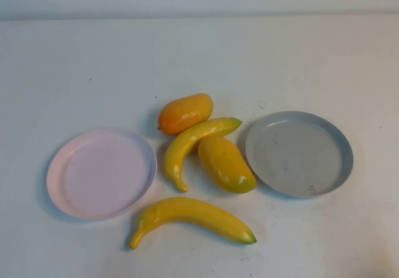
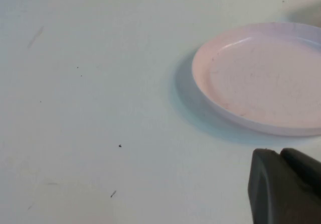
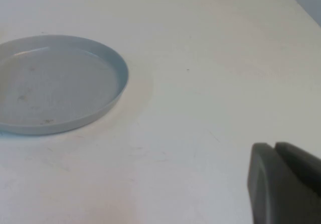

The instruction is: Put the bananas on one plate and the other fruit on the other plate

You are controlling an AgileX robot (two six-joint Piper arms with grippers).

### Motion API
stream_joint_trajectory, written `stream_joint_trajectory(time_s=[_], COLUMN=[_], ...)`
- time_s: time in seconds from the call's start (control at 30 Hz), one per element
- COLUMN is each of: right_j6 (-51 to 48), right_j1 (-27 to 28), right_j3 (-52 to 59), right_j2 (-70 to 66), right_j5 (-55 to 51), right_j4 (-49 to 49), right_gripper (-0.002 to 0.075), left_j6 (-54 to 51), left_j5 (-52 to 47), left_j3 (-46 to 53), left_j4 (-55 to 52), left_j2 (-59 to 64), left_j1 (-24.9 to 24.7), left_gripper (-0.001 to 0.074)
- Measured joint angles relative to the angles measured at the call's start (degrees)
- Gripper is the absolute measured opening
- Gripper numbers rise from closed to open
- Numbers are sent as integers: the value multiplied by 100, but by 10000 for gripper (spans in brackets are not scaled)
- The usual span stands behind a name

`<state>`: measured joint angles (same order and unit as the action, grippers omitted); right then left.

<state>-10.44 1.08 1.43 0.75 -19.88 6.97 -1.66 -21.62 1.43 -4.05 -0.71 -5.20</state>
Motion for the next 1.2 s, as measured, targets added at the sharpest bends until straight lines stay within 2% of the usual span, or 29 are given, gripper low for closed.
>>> stream_joint_trajectory(time_s=[0.67,0.87,1.2], right_j6=[0,0,0], right_j1=[0,0,0], right_j3=[0,0,0], right_j2=[0,0,0], right_j5=[0,0,0], right_j4=[0,0,0], right_gripper=[-17,-17,-17], left_j6=[57,450,1372], left_j5=[279,713,1489], left_j3=[0,0,0], left_j4=[309,1006,1328], left_j2=[0,0,0], left_j1=[0,0,0], left_gripper=[-2,-2,-2])
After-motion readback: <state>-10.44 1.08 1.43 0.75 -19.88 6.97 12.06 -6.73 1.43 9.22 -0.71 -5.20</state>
